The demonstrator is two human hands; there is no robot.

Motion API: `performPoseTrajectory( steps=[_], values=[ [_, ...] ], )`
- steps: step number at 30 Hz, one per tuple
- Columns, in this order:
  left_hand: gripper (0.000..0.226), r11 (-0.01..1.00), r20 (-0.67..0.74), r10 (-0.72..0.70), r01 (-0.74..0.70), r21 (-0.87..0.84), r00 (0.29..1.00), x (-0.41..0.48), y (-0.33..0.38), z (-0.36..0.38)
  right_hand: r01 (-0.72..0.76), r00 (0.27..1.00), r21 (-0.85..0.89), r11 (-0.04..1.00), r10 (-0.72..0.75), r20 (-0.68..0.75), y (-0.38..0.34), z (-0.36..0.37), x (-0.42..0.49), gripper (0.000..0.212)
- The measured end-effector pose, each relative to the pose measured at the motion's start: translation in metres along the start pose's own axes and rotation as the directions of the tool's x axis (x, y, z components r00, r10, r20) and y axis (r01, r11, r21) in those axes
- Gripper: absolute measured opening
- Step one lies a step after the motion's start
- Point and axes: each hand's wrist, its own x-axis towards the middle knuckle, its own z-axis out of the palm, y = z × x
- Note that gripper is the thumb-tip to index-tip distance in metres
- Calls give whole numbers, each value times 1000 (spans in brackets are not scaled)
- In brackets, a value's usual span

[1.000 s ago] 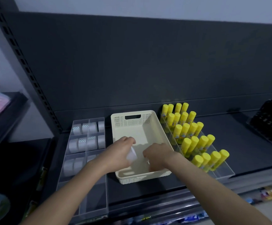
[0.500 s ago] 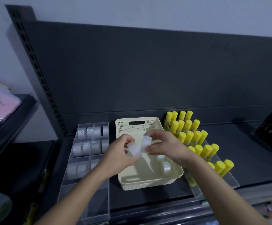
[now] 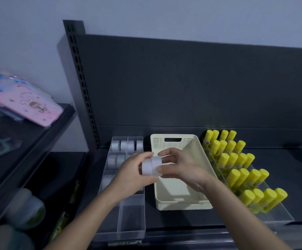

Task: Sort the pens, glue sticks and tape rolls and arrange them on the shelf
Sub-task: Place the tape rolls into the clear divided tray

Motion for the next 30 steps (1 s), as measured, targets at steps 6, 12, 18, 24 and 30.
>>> performPoseTrajectory(
  steps=[6, 12, 18, 24, 30],
  values=[
    [60, 997, -90, -21, 28, 73, 996, -17, -11, -21, 36, 999, -70, 997, -35, 17, -3, 22, 4, 39],
    [57, 996, -48, -28, 32, 81, 998, -20, -16, -17, -202, 979, -974, 108, 37, -199, -9, -46, 3, 48],
    [56, 999, 9, 0, 0, 52, 1000, -8, -13, 3, -256, 951, -965, -62, 164, -263, 36, -42, 2, 43],
    [54, 1000, -5, -10, 10, 7, 1000, 1, -13, 11, -232, 965, -970, -79, 107, -239, 53, -45, 13, 30],
    [48, 998, -32, -54, 53, -36, 998, 1, -16, 11, -265, 947, -715, 647, 36, -318, 60, -51, 23, 29]
  ],
)
